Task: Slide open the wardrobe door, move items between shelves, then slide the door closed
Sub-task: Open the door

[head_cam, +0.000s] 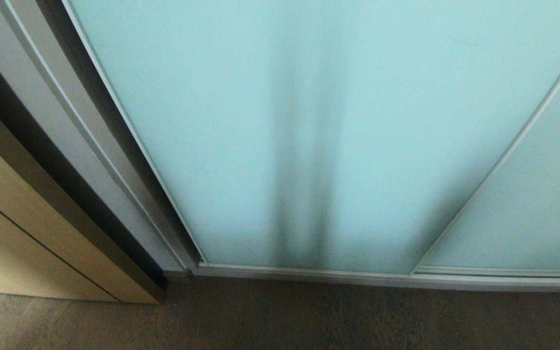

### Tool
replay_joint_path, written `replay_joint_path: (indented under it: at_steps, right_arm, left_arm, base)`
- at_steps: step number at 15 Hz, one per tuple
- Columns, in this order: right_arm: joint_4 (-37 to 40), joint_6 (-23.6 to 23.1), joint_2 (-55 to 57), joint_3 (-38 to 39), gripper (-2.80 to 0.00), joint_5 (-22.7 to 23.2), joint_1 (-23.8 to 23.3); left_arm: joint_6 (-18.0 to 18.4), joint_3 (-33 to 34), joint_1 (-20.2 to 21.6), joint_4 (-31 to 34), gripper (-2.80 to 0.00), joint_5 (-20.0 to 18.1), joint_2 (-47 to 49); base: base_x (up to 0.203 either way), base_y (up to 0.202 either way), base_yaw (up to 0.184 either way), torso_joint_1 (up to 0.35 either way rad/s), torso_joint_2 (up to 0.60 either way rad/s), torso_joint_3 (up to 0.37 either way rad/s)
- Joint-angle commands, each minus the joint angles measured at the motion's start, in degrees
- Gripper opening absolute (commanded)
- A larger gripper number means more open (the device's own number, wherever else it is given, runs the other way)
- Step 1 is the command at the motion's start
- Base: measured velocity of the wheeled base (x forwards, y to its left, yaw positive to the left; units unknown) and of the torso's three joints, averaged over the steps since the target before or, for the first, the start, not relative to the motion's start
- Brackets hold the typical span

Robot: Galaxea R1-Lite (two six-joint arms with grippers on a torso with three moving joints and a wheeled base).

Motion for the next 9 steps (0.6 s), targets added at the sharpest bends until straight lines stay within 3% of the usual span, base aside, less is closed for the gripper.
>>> replay_joint_path:
  at_steps: [1, 9]
  right_arm:
    - [0.0, 0.0, 0.0, 0.0, -2.80, 0.0, 0.0]
    - [0.0, 0.0, 0.0, 0.0, -2.80, 0.0, 0.0]
  left_arm:
    - [0.0, 0.0, 0.0, 0.0, -2.80, 0.0, 0.1]
    - [0.8, 0.0, 0.0, 0.1, -2.80, 0.2, 0.1]
  base:
    - [0.000, 0.000, 0.000, 0.000, 0.00, 0.000]
    - [0.000, 0.000, 0.000, 0.000, 0.00, 0.000]
